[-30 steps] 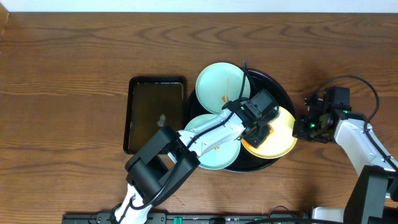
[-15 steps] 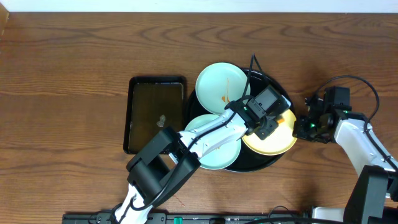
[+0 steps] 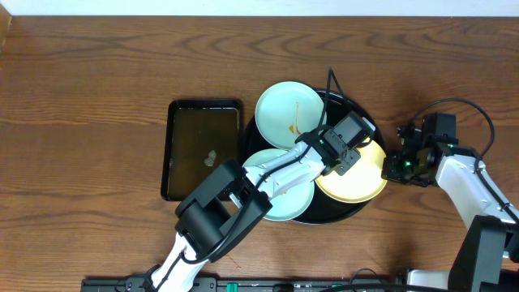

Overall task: Clean dirty plates on tray and stack at the side
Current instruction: 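Scrub the yellow plate with the sponge in the left gripper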

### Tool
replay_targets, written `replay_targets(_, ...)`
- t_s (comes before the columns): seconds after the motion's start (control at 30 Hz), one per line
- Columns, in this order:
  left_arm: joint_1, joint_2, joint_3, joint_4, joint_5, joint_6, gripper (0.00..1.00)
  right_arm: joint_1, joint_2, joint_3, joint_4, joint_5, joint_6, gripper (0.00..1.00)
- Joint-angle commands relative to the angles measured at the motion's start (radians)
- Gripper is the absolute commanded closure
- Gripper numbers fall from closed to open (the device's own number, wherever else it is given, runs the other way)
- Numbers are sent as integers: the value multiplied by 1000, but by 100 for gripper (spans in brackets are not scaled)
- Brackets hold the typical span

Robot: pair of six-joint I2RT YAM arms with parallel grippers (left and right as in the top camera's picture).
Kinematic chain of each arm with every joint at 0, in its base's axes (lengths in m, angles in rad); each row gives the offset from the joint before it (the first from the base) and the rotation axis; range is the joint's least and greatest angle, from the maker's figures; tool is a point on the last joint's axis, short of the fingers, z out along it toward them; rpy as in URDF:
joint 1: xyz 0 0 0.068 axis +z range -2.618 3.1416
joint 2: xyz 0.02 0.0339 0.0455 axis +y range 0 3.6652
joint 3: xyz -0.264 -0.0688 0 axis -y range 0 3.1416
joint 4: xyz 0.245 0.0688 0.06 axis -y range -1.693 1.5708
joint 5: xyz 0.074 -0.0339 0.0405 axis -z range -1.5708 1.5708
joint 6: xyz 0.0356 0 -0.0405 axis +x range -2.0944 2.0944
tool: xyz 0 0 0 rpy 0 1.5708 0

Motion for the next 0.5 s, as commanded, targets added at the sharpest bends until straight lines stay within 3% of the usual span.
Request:
replay_targets(0.0, 5, 6, 0, -76, -13, -5, 93, -10, 5, 12, -3, 5, -6, 99)
replay_targets(0.2, 5, -93, 0, -264, 63, -21, 93, -10, 5, 12, -4, 5, -6, 99)
replay_targets(0.47, 34, -262, 0, -353, 63, -80, 93, -10, 5, 12, -2, 5, -6, 99)
